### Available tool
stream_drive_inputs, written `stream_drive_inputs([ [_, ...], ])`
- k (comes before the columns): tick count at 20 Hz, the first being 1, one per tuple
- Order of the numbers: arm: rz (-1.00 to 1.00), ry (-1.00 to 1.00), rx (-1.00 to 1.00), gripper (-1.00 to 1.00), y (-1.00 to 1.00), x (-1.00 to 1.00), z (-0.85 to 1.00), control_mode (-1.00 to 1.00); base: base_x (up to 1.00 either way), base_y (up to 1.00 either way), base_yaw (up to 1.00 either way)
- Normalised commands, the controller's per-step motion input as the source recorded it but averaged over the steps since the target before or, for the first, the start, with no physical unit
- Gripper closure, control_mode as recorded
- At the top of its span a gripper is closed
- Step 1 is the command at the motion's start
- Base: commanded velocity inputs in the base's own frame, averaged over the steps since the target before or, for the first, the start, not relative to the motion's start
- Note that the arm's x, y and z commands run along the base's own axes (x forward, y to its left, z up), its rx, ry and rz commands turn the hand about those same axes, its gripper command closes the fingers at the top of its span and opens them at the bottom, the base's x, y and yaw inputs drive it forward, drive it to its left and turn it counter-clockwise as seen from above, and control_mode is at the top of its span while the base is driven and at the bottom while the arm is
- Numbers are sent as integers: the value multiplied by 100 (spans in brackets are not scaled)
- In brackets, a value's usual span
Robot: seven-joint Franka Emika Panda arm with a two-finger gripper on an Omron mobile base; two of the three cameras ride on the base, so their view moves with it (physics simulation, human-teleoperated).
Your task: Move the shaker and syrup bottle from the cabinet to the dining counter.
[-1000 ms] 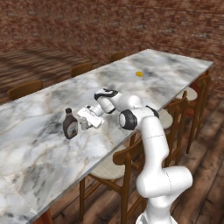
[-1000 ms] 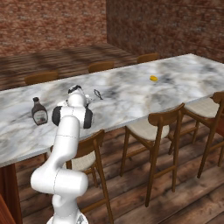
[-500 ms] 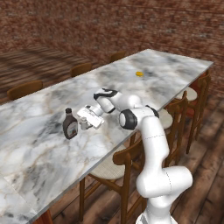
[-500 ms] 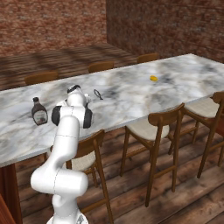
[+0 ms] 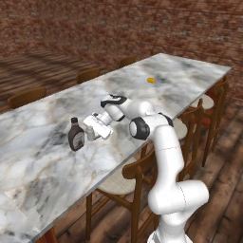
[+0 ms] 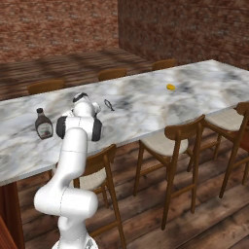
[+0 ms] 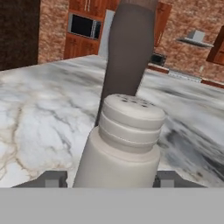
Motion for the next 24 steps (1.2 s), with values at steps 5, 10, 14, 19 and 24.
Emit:
stream_drive_inputs([
  [5, 0, -5, 0, -100, -12, 0, 0, -100, 0, 0, 0],
  [10, 0, -5, 0, -100, -19, 0, 0, -100, 0, 0, 0],
  [14, 0, -8, 0, -100, -18, 0, 1, -100, 0, 0, 0],
  [19, 0, -3, 0, -100, -23, 7, 2, -100, 0, 0, 0],
  [24, 0, -2, 0, -100, -19, 1, 19, -100, 0, 0, 0],
])
